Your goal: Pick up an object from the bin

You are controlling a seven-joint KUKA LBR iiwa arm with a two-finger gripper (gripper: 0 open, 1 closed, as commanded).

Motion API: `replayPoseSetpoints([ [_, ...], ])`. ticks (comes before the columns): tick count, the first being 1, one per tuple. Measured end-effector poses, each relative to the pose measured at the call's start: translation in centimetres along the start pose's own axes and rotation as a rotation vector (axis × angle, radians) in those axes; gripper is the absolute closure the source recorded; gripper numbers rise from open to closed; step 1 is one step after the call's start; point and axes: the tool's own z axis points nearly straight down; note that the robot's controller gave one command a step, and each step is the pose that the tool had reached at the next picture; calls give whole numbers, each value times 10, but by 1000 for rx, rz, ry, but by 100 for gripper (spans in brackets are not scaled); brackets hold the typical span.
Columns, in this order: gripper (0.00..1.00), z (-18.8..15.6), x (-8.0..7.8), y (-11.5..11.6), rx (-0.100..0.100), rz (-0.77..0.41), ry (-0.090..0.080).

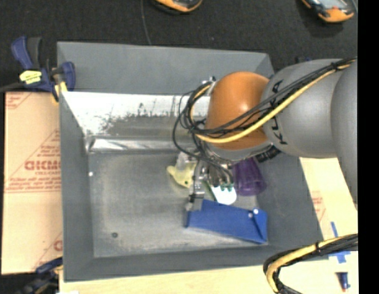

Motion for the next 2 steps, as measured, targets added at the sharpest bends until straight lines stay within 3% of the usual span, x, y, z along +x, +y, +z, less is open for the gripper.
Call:
replayPoseSetpoints([
  [1, 0, -4, -2, 0, -1, 1, -8],
  [2, 0, 3, -48, -45, 1, -86, -9],
])
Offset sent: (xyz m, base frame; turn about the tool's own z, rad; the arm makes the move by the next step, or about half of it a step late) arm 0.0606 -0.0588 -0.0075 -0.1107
